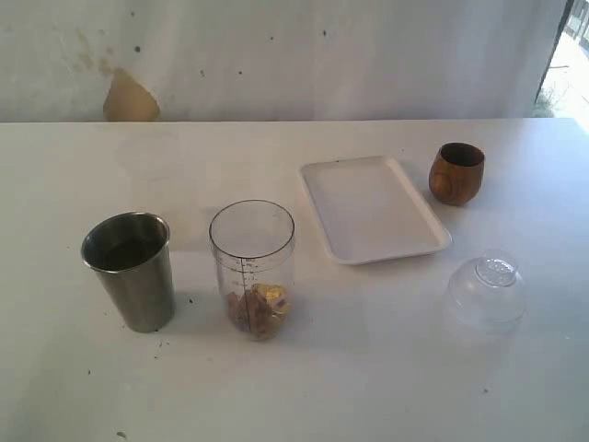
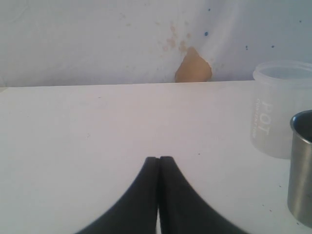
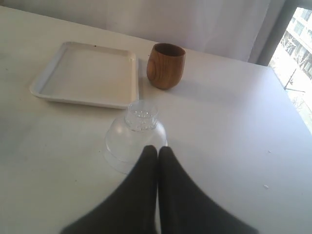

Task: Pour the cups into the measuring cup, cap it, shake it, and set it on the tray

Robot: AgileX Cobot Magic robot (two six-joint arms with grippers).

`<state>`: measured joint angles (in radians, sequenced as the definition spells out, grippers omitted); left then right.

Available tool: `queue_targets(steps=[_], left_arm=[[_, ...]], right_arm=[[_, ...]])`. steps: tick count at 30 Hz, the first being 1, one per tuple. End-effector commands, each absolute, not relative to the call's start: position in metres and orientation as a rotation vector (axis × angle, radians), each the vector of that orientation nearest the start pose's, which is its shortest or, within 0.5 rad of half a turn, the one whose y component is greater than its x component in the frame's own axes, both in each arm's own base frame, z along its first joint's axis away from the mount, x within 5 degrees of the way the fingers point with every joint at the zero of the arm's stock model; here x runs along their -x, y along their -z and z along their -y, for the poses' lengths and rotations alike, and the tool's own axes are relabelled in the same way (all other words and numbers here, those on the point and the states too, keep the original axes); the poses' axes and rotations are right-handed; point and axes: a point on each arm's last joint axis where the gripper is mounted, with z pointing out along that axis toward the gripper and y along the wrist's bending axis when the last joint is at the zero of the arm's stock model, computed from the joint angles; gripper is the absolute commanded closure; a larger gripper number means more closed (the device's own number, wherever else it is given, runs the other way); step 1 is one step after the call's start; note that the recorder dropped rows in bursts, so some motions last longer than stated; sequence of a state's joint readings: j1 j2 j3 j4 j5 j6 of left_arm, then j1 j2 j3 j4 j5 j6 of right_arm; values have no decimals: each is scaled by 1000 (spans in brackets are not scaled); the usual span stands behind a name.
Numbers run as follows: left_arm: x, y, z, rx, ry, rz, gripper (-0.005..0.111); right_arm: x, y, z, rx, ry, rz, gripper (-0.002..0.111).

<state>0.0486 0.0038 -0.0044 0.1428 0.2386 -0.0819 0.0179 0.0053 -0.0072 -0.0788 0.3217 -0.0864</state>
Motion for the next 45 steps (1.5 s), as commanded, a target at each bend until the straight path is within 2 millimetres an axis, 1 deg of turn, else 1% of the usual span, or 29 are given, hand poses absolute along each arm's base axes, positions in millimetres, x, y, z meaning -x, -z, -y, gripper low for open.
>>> queue_targets(steps=[1, 19, 22, 24, 25, 26, 27, 28, 29, 30, 31, 32, 33, 34, 36, 38, 40, 43, 45], left_arm=[[-55, -192, -5, 23, -97, -1720, 107], [-55, -193, -5, 19, -99, -1707, 107], [-56, -201, -4, 10, -90, -1618, 107], [-56, -215, -3, 86, 22, -1466, 107], [-54, -227, -1, 121, 98, -1319, 107], [-52, -235, -1, 133, 139, -1236, 107], [-47, -245, 1, 172, 252, -1110, 107], [-46, -247, 1, 178, 282, -1084, 107], [-47, -246, 1, 182, 280, -1101, 105], [-48, -243, 1, 186, 273, -1127, 101], [-53, -239, 1, 190, 260, -1190, 83], [-56, -239, 1, 184, 259, -1208, 55], [-58, -239, 1, 185, 268, -1215, 36], [-62, -239, 2, 180, 267, -1225, 2], [-67, -239, 4, 154, 266, -1247, 2], [-74, -236, 10, 66, 276, -1295, 2], [-84, -226, 20, -51, 303, -1419, 2], [-95, -213, 25, -118, 328, -1559, 2], [-101, -208, 28, -158, 352, -1603, 2]], right_arm=[[-54, -185, 2, 135, 128, -1794, 108], [-54, -185, 2, 135, 128, -1794, 108], [-54, -185, 2, 135, 128, -1794, 108], [-54, -185, 2, 135, 128, -1794, 108], [-54, -185, 2, 135, 128, -1794, 108], [-54, -185, 2, 135, 128, -1794, 108], [-54, -185, 2, 135, 128, -1794, 108], [-54, -185, 2, 135, 128, -1794, 108], [-54, -185, 2, 135, 128, -1794, 108], [-54, -185, 2, 135, 128, -1794, 108], [-54, -185, 2, 135, 128, -1794, 108], [-54, -185, 2, 135, 128, -1794, 108], [-54, -185, 2, 135, 128, -1794, 108], [-54, -185, 2, 135, 128, -1794, 108], [-54, -185, 2, 135, 128, -1794, 108], [-54, -185, 2, 135, 128, -1794, 108], [-54, -185, 2, 135, 128, -1794, 108], [-54, -185, 2, 135, 128, -1794, 108], [-54, -185, 2, 135, 128, -1794, 108]])
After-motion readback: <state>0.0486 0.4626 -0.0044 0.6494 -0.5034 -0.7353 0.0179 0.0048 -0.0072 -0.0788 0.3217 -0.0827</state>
